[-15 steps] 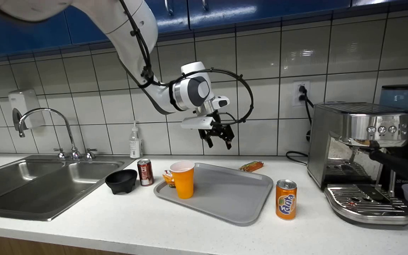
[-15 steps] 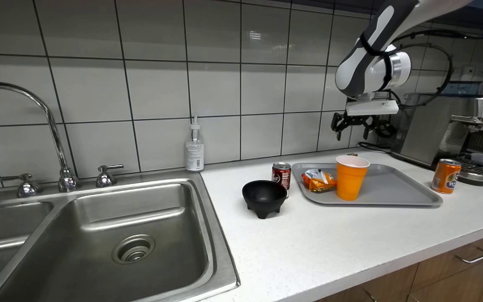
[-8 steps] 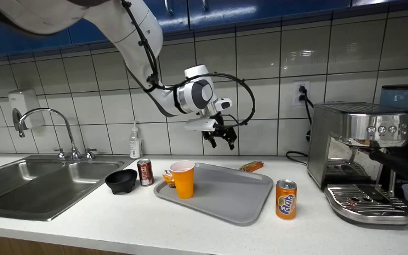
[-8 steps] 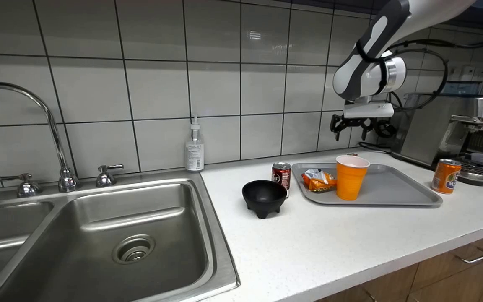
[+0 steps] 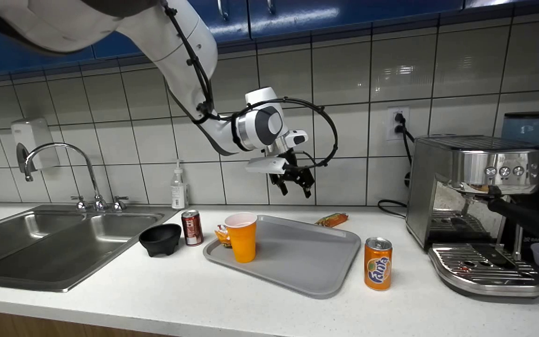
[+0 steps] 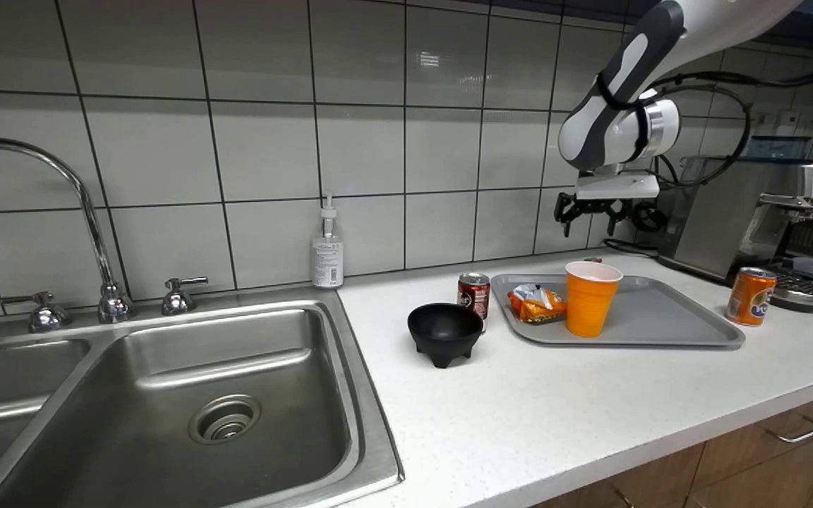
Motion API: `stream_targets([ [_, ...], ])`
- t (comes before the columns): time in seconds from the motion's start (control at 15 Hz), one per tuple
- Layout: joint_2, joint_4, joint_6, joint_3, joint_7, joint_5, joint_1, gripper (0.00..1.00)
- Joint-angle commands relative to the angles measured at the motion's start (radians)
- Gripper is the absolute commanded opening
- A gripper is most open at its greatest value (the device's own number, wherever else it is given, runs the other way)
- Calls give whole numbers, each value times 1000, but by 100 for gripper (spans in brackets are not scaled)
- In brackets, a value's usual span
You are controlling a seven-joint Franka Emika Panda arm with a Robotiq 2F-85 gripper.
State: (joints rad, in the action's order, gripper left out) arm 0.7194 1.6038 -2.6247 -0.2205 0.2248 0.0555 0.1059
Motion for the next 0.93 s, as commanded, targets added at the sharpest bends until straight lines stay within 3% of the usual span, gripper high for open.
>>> stream_targets([
  [0.0, 22, -51, 38, -1, 14, -14, 4, 100],
  [0.87, 24, -48, 54, 7, -1, -31, 22, 100],
])
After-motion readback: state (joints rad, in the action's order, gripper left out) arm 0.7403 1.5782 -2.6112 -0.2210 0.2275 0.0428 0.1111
